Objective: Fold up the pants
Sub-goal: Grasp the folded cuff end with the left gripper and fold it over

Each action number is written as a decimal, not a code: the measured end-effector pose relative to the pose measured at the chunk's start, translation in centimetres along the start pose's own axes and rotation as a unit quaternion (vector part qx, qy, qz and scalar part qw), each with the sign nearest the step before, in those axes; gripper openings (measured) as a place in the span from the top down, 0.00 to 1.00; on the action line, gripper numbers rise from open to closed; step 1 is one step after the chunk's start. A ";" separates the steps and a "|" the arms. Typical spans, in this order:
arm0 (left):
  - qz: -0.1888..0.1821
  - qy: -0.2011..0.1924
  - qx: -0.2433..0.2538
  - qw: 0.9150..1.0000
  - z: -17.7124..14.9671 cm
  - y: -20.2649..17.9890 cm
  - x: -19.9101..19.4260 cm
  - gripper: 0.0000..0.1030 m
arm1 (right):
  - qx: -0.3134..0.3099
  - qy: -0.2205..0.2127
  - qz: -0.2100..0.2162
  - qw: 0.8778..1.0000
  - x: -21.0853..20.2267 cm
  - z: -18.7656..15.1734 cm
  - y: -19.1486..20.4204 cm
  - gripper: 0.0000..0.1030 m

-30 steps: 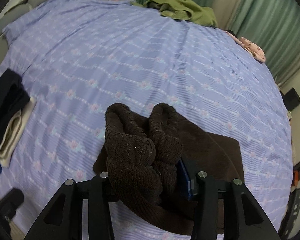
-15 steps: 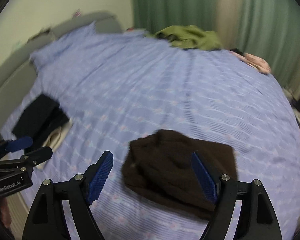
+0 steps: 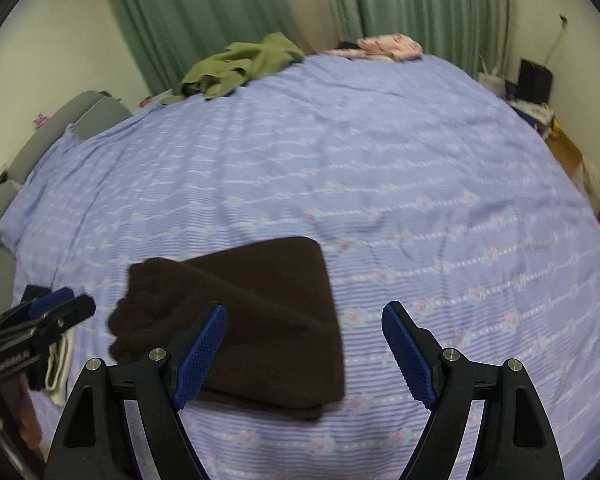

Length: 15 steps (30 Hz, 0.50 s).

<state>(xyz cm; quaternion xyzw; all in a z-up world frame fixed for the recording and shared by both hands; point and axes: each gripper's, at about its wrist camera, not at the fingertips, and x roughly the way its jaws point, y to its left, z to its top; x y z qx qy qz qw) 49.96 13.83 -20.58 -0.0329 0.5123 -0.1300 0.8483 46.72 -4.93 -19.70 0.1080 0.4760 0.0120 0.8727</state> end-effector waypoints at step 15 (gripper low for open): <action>-0.080 0.092 -0.143 0.982 -0.7 2.4 5.7 0.86 | 0.046 0.062 0.027 0.997 5.4 -1.8 -3.0 0.21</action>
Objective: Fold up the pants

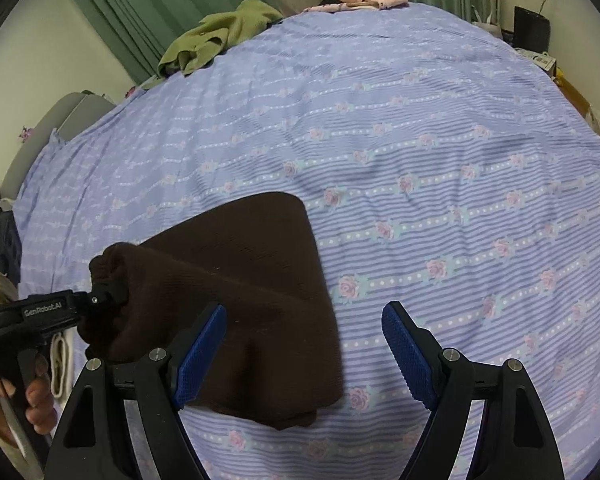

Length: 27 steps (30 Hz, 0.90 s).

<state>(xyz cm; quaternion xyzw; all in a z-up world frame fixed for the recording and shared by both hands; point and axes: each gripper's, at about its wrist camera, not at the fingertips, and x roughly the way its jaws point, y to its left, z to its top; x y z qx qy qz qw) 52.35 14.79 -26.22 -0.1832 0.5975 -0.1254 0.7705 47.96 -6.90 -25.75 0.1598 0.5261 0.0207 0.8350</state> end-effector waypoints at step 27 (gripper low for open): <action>0.057 -0.003 -0.045 0.997 -4.4 7.5 -1.3 0.79 | -0.080 0.026 0.015 0.996 -0.9 -3.4 4.5 0.21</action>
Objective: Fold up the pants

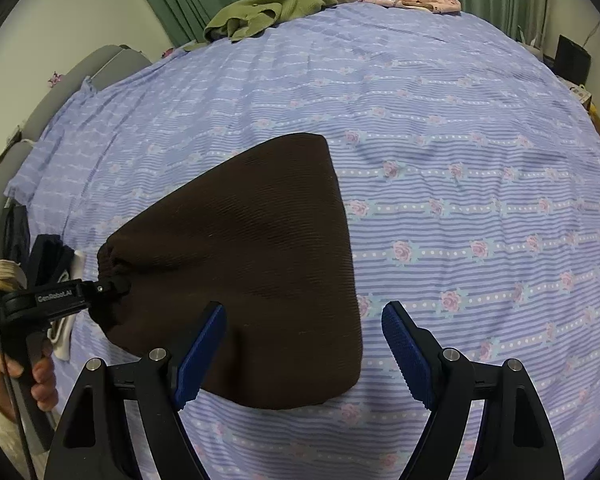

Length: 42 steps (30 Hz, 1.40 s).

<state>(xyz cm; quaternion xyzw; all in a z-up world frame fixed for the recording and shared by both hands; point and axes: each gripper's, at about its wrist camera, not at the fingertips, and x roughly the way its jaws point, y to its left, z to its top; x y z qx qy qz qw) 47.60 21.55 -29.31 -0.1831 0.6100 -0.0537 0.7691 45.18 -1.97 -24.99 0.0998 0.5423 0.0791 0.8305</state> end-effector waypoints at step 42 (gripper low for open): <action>-0.001 -0.089 0.097 0.991 2.6 -2.2 -3.3 0.67 | 0.017 0.005 0.006 1.000 0.9 -0.7 -0.7 0.21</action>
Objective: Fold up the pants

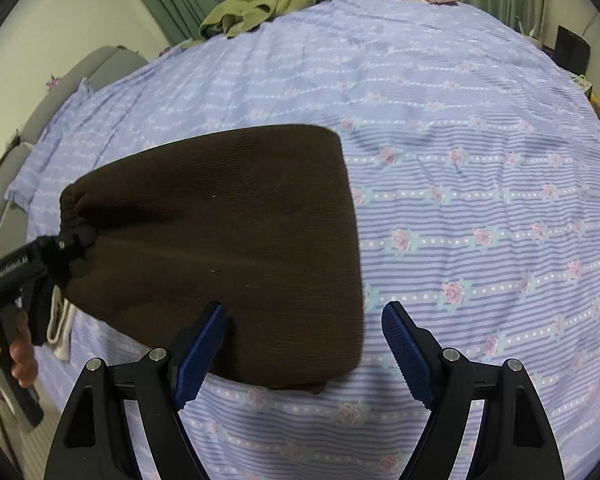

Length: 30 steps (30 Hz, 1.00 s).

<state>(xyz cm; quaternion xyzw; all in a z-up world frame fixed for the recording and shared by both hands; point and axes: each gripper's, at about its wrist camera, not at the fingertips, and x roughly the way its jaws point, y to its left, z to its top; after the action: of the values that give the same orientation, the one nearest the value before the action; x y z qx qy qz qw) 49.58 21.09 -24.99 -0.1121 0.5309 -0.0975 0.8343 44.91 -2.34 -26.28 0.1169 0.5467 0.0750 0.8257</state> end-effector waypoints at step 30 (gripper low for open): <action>-0.055 0.040 -0.140 0.988 -1.9 4.6 6.5 0.20 | 0.008 -0.028 -0.001 1.000 5.2 3.7 -1.4 0.21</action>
<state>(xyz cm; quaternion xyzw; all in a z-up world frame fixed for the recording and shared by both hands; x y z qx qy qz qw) 50.74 23.55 -32.73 -0.2524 0.5652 -0.0723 0.7820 50.35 -2.75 -29.89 0.1249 0.5243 0.0668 0.8396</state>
